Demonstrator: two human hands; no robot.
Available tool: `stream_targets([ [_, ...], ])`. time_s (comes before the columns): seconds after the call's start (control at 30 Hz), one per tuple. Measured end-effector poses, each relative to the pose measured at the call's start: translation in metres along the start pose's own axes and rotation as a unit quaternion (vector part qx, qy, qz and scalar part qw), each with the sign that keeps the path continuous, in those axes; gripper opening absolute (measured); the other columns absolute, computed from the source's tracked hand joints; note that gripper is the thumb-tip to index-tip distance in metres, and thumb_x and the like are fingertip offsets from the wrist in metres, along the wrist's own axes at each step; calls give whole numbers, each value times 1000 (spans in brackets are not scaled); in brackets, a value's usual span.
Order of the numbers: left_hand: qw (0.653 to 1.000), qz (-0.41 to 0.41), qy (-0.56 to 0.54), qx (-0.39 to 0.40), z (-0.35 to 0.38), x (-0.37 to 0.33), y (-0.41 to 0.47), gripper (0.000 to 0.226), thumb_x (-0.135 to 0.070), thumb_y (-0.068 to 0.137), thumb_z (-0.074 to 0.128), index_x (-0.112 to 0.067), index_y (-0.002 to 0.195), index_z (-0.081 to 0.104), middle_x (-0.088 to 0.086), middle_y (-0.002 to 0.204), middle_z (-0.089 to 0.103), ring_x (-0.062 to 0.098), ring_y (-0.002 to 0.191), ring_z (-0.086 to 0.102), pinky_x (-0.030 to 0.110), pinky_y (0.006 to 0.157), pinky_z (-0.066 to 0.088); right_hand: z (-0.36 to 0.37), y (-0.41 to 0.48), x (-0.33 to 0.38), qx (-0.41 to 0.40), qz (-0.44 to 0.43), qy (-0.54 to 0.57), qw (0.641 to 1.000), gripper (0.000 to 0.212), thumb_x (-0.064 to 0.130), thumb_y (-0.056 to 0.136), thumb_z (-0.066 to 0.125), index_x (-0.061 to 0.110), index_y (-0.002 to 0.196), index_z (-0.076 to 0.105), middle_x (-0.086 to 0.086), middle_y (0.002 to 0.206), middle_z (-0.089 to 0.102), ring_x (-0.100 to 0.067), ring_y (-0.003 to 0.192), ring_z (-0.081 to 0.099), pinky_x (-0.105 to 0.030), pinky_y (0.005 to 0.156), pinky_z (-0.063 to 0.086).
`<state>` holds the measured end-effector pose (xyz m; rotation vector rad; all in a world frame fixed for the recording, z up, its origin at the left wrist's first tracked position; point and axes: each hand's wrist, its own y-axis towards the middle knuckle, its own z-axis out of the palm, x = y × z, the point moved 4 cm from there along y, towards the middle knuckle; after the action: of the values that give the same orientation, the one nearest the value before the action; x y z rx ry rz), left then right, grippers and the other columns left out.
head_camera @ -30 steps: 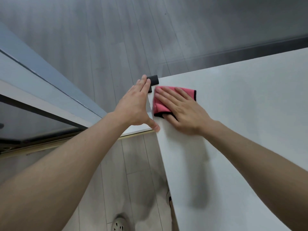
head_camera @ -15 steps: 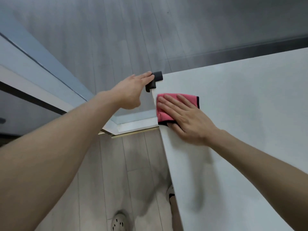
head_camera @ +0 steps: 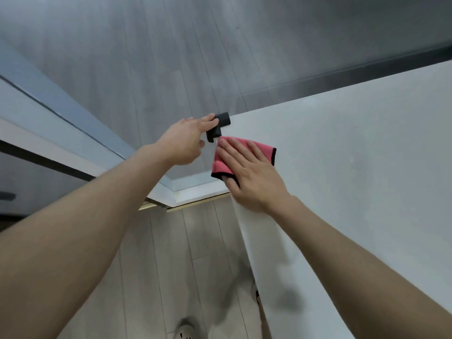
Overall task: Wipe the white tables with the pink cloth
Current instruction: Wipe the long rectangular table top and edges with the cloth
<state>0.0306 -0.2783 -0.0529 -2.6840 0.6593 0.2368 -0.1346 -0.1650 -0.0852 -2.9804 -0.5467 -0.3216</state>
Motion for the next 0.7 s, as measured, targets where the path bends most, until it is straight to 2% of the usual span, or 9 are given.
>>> stream_targets([
  [0.1,999,-1,7,-33,-10,3,7,57,-23,108,68,-32,161,53,-15,168,46,30,146,53,43,120,40,8,-16,12,-25,39,10,999,67,45,113,32,21,173,14,5,181,4,-13,167,-3,-47,136,5],
  [0.23,996,-50,-40,-65,-23,1,11,45,-25,99,81,-28,143,73,-13,150,66,23,136,63,37,117,46,20,-107,15,-58,67,15,996,66,46,115,32,19,173,17,3,181,9,-16,168,3,-51,135,16],
  [0.3,994,-72,-54,-69,-26,0,11,45,-25,94,86,-29,137,77,-15,144,70,19,131,66,35,114,49,26,-123,18,-62,84,15,994,65,46,115,32,18,172,20,1,181,11,-18,168,8,-53,134,19],
  [0.4,996,-61,-55,-47,-31,4,22,44,-27,87,92,-29,130,81,-14,140,73,15,124,69,35,114,49,24,-72,29,-84,137,31,987,68,41,112,43,15,172,22,-2,181,11,-20,168,7,-53,135,15],
  [0.53,997,-19,-60,-46,-37,11,45,19,-18,91,87,-24,109,88,-6,118,83,14,108,76,35,105,56,24,17,48,-51,194,23,979,74,34,112,36,11,173,0,-6,181,-10,-23,167,-12,-52,134,-1],
  [0.63,996,1,-66,-56,-34,13,57,13,-17,85,91,-23,96,87,-3,95,82,17,91,75,35,91,59,29,-1,52,-66,217,0,974,76,34,110,42,13,173,4,-4,182,-3,-22,168,-6,-52,135,5],
  [0.7,995,12,-74,-71,-31,12,58,13,-16,85,90,-22,97,86,1,96,81,24,93,74,38,88,59,34,-51,62,-104,262,-4,959,75,38,109,45,15,173,13,-1,182,5,-19,168,2,-52,135,15],
])
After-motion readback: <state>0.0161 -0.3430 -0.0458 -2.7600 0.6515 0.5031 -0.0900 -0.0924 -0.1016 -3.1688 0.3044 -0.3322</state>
